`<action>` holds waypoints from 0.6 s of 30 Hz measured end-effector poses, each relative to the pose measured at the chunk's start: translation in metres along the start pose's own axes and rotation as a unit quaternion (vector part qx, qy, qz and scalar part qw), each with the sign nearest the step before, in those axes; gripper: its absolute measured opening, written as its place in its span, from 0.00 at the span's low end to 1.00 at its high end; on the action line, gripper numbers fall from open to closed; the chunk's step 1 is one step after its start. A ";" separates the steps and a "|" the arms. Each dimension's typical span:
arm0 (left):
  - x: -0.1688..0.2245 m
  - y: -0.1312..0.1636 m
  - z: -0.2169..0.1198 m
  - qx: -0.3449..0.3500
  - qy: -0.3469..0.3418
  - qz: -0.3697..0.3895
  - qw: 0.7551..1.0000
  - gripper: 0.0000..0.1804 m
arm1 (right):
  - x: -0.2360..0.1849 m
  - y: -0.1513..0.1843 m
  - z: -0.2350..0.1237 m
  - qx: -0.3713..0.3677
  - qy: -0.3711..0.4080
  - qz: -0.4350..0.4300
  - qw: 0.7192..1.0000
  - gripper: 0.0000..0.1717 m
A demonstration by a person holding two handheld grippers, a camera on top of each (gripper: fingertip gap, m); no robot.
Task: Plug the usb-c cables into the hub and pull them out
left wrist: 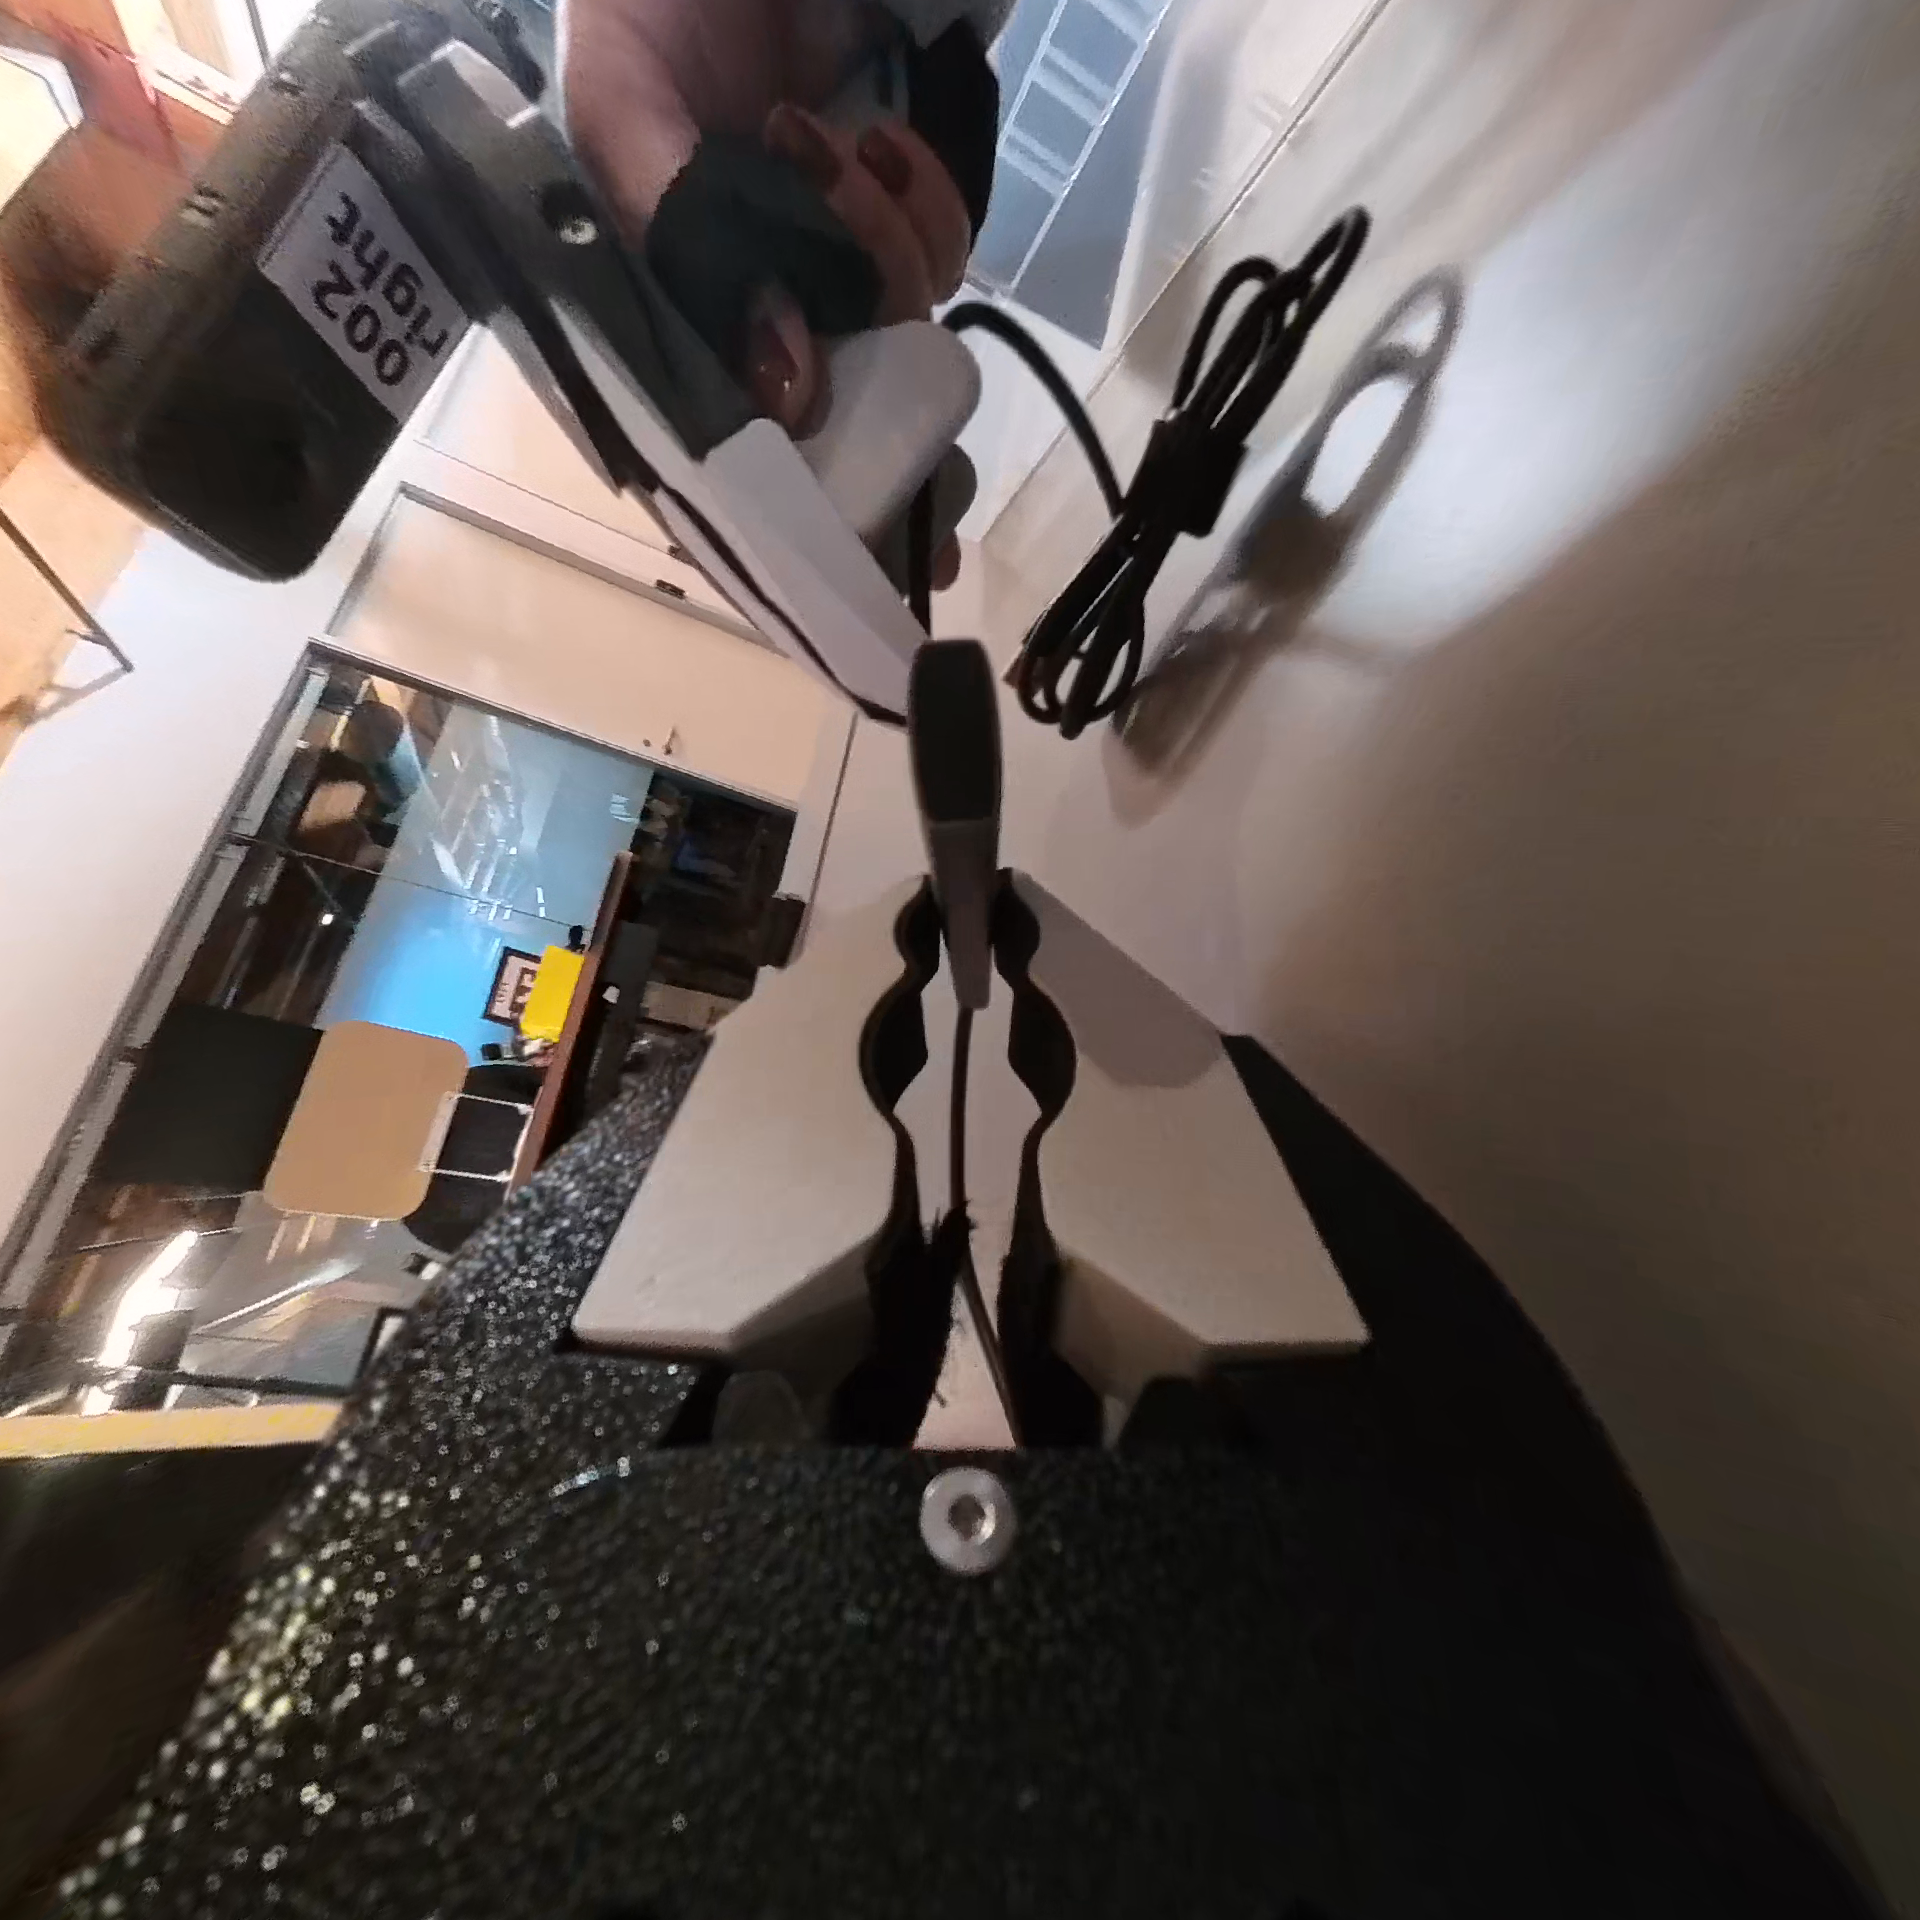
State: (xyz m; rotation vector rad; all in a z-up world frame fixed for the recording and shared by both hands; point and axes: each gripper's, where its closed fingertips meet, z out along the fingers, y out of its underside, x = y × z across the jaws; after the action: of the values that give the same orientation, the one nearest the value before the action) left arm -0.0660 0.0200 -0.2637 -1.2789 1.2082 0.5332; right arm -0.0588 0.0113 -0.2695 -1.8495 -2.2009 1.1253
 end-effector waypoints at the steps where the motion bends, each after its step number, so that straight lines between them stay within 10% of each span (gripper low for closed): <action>1: 0.002 0.000 0.001 -0.001 0.004 0.000 1.000 0.04 | 0.001 0.001 0.001 -0.004 0.004 -0.004 1.000 0.00; 18: 0.019 -0.007 0.002 0.025 0.048 -0.029 0.998 0.04 | 0.011 0.013 0.012 -0.006 0.021 -0.059 0.998 0.00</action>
State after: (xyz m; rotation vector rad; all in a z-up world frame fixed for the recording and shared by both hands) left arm -0.0532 0.0145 -0.2777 -1.3052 1.2518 0.4003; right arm -0.0566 0.0158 -0.2902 -1.7055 -2.2640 1.0456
